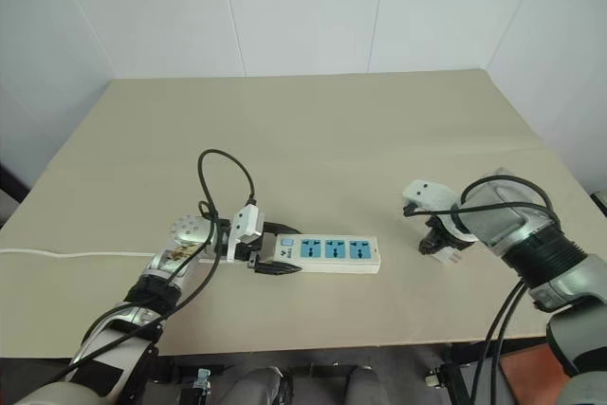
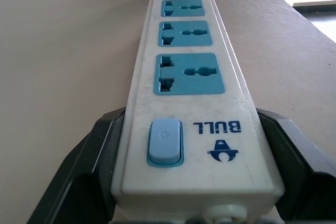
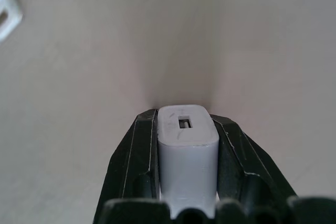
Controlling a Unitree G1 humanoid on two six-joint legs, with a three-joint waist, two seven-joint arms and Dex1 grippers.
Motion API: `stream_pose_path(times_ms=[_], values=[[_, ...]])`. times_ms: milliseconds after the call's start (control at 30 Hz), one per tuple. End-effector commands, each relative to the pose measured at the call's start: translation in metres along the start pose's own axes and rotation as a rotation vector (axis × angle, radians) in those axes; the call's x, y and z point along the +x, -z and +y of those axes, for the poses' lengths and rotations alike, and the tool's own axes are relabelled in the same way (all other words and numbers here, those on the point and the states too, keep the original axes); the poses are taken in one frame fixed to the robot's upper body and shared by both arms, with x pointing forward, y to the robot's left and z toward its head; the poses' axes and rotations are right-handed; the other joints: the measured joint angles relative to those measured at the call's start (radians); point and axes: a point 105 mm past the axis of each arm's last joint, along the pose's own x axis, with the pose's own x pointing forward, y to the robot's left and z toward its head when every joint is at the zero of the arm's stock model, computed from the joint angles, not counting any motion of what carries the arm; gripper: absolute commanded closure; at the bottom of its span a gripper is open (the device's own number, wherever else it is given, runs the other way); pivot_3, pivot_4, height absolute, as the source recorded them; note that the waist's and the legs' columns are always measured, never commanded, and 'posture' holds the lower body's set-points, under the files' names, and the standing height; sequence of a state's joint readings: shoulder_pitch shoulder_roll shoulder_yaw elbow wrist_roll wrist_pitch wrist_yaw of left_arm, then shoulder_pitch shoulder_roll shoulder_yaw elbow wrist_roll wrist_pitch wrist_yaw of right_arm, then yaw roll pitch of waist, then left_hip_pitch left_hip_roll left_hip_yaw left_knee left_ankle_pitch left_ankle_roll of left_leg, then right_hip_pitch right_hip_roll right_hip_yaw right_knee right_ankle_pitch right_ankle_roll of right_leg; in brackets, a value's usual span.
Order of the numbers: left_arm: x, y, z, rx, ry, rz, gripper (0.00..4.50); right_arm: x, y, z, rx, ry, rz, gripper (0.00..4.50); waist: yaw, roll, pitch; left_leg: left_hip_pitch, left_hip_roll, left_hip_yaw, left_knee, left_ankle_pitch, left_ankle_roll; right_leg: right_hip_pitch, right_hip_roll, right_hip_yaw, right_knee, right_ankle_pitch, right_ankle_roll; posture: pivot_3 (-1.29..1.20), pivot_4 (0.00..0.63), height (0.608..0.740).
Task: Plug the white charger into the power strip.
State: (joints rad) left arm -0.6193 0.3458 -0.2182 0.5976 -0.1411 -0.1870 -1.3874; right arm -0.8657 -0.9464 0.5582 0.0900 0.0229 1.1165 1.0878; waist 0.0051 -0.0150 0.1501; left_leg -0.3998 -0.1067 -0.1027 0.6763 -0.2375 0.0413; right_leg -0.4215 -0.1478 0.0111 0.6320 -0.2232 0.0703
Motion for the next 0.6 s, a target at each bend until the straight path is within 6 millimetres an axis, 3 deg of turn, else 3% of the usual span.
stream_pose_path(times_ms=[33, 167, 267, 367, 500, 600], values=[[0.008, 0.022, -0.019, -0.069, 0.083, 0.071, 1.2, -0.051, -0.07, -0.017, 0.01, 0.09, -0.453, 3.35, -0.001, 0.0, 0.0, 0.0, 0.0, 0.0, 0.0, 0.0, 0.0, 0.0, 0.0, 0.0, 0.0, 0.0, 0.0, 0.0, 0.15, 0.74], [0.007, 0.022, -0.019, -0.069, 0.087, 0.077, 1.2, -0.083, -0.104, -0.004, 0.04, 0.032, -0.875, 3.35, 0.005, 0.0, -0.001, -0.001, 0.0, -0.001, 0.0, 0.0, 0.0, 0.0, 0.0, 0.0, 0.0, 0.0, 0.0, 0.0, 0.15, 0.74], [0.007, 0.022, -0.018, -0.068, 0.087, 0.081, 1.2, -0.086, -0.11, 0.014, 0.046, 0.058, -1.113, 3.35, 0.007, -0.005, -0.006, 0.0, 0.001, -0.002, 0.0, 0.0, 0.0, 0.0, 0.001, -0.001, 0.0, 0.001, 0.0, 0.0, 0.15, 0.74], [0.006, 0.022, -0.016, -0.07, 0.083, 0.084, 1.2, -0.072, -0.106, 0.041, -0.016, -0.057, -1.24, 3.35, 0.002, -0.006, -0.007, 0.0, 0.0, -0.001, 0.0, 0.0, 0.0, 0.0, 0.001, 0.0, 0.0, 0.001, 0.0, 0.0, 0.15, 0.74], [0.006, 0.023, -0.016, -0.07, 0.081, 0.087, 1.2, -0.041, -0.098, 0.066, -0.076, -0.148, -1.251, 3.35, -0.006, -0.005, -0.008, 0.002, 0.0, 0.0, 0.0, 0.0, 0.0, 0.001, 0.001, 0.001, 0.001, 0.001, 0.0, 0.0, 0.15, 0.74], [0.006, 0.023, -0.017, -0.07, 0.072, 0.084, 1.2, -0.03, -0.097, 0.077, -0.073, -0.244, -1.295, 3.35, -0.009, -0.005, -0.008, 0.005, 0.0, 0.0, 0.0, 0.0, 0.0, 0.003, 0.001, 0.001, 0.001, 0.001, 0.0, 0.0, 0.15, 0.74]])
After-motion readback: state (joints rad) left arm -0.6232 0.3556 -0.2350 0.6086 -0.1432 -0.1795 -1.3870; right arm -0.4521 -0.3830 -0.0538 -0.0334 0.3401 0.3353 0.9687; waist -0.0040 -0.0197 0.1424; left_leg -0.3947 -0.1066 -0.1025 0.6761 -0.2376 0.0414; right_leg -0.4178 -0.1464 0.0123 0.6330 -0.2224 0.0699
